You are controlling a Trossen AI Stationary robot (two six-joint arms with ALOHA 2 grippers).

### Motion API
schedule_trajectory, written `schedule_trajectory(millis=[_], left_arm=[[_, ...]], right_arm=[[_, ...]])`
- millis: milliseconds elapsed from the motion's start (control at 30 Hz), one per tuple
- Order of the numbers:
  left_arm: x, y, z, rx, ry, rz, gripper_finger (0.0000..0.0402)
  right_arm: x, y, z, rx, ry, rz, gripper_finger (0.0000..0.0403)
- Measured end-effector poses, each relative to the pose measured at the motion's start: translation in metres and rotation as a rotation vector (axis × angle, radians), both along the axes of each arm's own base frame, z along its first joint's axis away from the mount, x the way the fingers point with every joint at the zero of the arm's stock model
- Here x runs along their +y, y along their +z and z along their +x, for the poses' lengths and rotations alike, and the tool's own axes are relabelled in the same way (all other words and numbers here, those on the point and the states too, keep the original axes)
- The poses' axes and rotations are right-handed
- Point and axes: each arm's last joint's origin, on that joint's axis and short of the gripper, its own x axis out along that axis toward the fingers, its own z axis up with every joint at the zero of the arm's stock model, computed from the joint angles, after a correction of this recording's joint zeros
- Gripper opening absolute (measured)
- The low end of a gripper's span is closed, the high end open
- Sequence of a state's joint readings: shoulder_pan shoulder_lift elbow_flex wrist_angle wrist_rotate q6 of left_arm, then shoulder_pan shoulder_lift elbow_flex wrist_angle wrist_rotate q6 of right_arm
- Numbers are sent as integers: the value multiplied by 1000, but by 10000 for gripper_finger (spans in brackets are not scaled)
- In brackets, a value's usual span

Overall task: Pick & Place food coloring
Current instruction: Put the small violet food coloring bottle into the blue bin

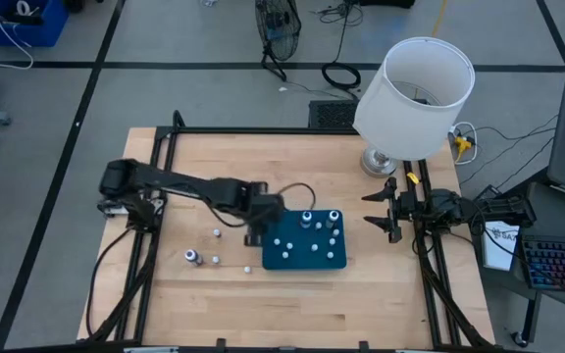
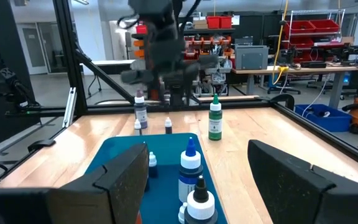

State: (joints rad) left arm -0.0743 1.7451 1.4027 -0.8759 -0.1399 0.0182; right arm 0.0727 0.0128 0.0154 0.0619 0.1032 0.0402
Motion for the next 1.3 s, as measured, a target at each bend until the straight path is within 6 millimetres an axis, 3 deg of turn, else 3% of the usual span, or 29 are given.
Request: schedule_trajectory(millis=[100, 200, 333, 467, 633, 867, 1133, 1300], left_arm=[[8, 17, -20, 23, 99, 65, 178], [18, 20, -38, 73, 231, -1, 173], [15, 6, -52, 162, 268, -102, 173], [0, -17, -69, 303, 237, -82, 173], [-17, -39, -85, 387, 340, -77, 173], [-24, -57, -97, 397, 456, -44, 182], [-25, -77, -103, 394, 417, -70, 226], [-26, -80, -102, 379, 399, -80, 232]], right_arm=[[0, 0, 0, -1, 0, 0, 263], [0, 0, 0, -1, 0, 0, 263], [0, 0, 0, -1, 0, 0, 263], [0, 0, 0, -1, 0, 0, 263], [0, 0, 0, -1, 0, 0, 263], [0, 0, 0, -1, 0, 0, 263], [0, 0, 0, -1, 0, 0, 263], [0, 0, 0, -1, 0, 0, 263]])
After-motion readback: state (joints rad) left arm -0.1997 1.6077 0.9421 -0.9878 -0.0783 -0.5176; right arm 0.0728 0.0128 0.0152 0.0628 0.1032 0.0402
